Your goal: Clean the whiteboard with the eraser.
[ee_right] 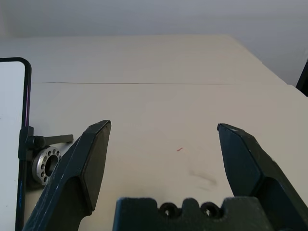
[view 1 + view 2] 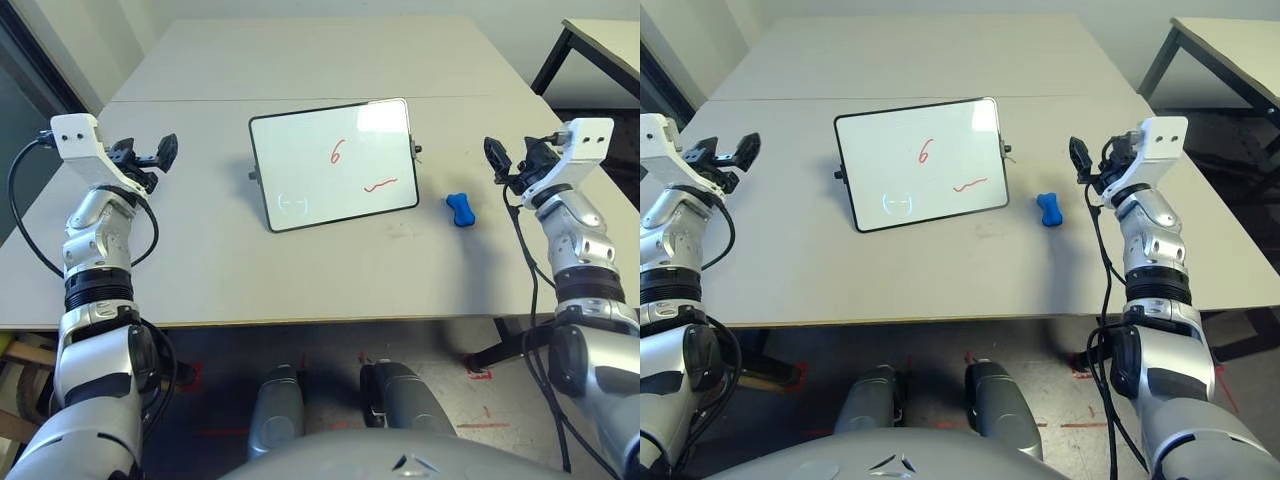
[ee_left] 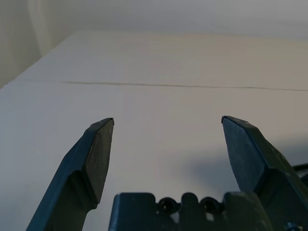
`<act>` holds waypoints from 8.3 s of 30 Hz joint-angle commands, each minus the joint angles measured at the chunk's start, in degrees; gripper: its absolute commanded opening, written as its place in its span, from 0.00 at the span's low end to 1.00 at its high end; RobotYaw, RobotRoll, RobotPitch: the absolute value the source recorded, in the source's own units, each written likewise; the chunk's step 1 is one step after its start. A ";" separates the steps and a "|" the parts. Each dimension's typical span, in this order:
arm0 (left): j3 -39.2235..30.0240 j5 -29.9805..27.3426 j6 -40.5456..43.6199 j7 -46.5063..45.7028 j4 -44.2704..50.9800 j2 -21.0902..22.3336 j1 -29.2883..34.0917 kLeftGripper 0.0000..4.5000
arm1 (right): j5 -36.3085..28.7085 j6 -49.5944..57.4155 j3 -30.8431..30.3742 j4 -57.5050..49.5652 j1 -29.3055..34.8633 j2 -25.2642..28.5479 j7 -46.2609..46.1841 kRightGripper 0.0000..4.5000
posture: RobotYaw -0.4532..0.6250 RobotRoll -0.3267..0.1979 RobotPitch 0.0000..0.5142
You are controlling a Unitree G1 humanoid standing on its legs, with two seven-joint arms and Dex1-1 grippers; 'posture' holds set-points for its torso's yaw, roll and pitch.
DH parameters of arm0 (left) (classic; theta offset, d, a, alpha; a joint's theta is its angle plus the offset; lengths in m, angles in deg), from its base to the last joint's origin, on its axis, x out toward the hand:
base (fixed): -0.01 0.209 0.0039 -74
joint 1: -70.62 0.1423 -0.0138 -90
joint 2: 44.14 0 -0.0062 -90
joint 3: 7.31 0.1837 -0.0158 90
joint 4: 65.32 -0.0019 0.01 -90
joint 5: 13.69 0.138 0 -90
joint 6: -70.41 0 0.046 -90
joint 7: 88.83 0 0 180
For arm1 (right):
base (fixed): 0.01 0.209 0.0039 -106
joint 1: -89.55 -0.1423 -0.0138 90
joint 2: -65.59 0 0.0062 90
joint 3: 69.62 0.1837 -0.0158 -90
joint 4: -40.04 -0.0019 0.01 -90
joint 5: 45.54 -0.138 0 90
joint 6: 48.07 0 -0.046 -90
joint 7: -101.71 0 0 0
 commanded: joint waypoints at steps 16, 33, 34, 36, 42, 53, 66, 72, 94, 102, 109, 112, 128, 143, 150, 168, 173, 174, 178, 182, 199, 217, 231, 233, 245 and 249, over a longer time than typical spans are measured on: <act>16.91 -0.43 8.42 17.67 35.43 0.73 17.68 1.00 | 1.45 12.74 -2.53 -5.66 -1.47 2.52 -2.34 0.99 | 0.32 0.62 0.14; 21.84 2.64 5.81 19.64 34.97 -1.05 17.82 1.00 | 4.74 75.38 -17.38 -25.84 -11.07 11.95 -2.40 0.99 | 0.27 0.62 0.18; 22.02 2.57 5.89 19.92 35.27 -1.01 17.85 1.00 | 4.48 77.28 -17.54 -25.83 -11.98 11.42 -2.41 0.99 | 0.27 0.62 0.18; 22.43 2.29 6.27 20.73 36.17 -0.78 18.05 1.00 | 4.07 80.59 -17.58 -25.40 -13.48 9.97 -2.73 0.99 | 0.28 0.62 0.18; 22.65 2.15 7.17 21.04 37.81 -0.79 18.59 1.00 | 5.40 81.47 -19.66 -23.29 -14.13 7.75 -3.96 0.99 | 0.29 0.62 0.18; 22.42 1.92 8.96 21.07 40.35 -0.64 19.64 1.00 | 7.03 79.56 -22.50 -17.99 -14.68 4.53 -5.55 0.99 | 0.31 0.62 0.16; 22.68 2.08 10.19 20.64 42.09 -1.06 19.84 1.00 | 8.56 76.65 -22.37 -10.13 -15.56 3.04 -6.29 0.95 | 0.32 0.62 0.16; 22.73 2.29 10.16 20.73 41.81 -0.99 19.46 1.00 | 8.69 74.66 -23.65 -10.81 -14.91 3.07 -5.43 0.52 | 0.31 0.62 0.15; 19.96 2.38 9.53 21.17 39.42 2.72 18.38 1.00 | 27.13 43.03 -51.58 -25.87 -20.88 16.96 16.31 0.08 | 0.32 0.62 0.13; 19.89 2.93 9.38 21.37 39.25 3.77 18.30 1.00 | 38.52 31.31 -57.16 -27.72 -23.44 16.93 23.91 0.08 | 0.32 0.62 0.14; 19.84 3.06 9.27 21.08 39.47 4.01 18.86 1.00 | 44.03 26.51 -58.02 -25.98 -22.02 13.70 27.44 0.08 | 0.33 0.62 0.14; 19.85 3.12 9.25 20.97 39.59 4.01 19.15 1.00 | 45.50 25.11 -57.75 -24.47 -21.70 12.33 28.30 0.08 | 0.34 0.62 0.14; 19.97 3.18 9.16 20.98 39.60 3.92 19.46 1.00 | 49.20 19.18 -56.04 -12.75 -21.86 7.78 29.32 0.08 | 0.34 0.62 0.14; 20.08 3.31 9.17 20.82 40.01 3.86 20.03 1.00 | 51.65 17.84 -55.41 -7.45 -23.71 2.03 28.42 0.08 | 0.35 0.62 0.13; 19.65 3.15 9.48 20.56 40.85 4.08 20.97 1.00 | 53.43 18.25 -56.16 -9.95 -23.53 -0.51 28.68 0.08 | 0.36 0.62 0.14; 19.67 2.68 10.14 19.65 41.96 3.32 21.25 1.00 | 58.84 17.73 -58.19 -13.05 -21.96 -2.75 29.93 0.08 | 0.37 0.62 0.15; 19.75 2.75 9.94 19.70 41.71 3.26 21.11 1.00 | 59.40 16.55 -57.43 -10.58 -22.39 -0.56 29.22 0.08 | 0.36 0.62 0.14; 19.79 2.79 9.86 19.74 41.53 3.25 20.99 1.00 | 59.50 16.33 -57.25 -10.21 -22.37 -0.08 29.18 0.08 | 0.36 0.62 0.14; 19.78 2.87 9.61 20.04 40.93 3.42 20.61 1.00 | 59.97 15.80 -56.75 -9.29 -22.01 1.57 29.14 0.08 | 0.36 0.62 0.14; 19.84 2.91 9.55 20.21 40.67 3.51 20.31 1.00 | 60.70 15.27 -56.41 -7.30 -21.91 3.25 28.19 0.07 | 0.35 0.62 0.15; 19.51 2.99 9.72 20.53 40.37 4.14 20.27 1.00 | 61.84 17.89 -56.21 -6.78 -22.44 0.31 25.21 0.07 | 0.35 0.62 0.16; 19.43 2.93 10.19 20.20 40.78 4.48 20.90 1.00 | 65.22 20.99 -58.01 -13.66 -21.27 -5.26 26.92 0.07 | 0.37 0.62 0.17; 18.72 2.72 10.33 19.75 41.30 4.59 21.23 1.00 | 67.21 20.84 -59.99 -17.39 -18.05 -8.51 28.21 0.06 | 0.38 0.62 0.17; 18.75 2.74 10.30 19.76 41.25 4.57 21.18 1.00 | 67.28 20.75 -59.95 -17.16 -18.13 -8.51 28.12 0.06 | 0.38 0.62 0.17; 18.91 2.91 9.73 19.88 40.55 4.38 20.78 1.00 | 68.36 17.83 -58.07 -11.67 -20.33 -1.68 26.81 0.06 | 0.37 0.62 0.15; 18.95 2.95 9.53 19.99 40.25 4.36 20.60 1.00 | 68.16 17.71 -57.67 -11.55 -20.54 -0.36 27.12 0.06 | 0.37 0.62 0.15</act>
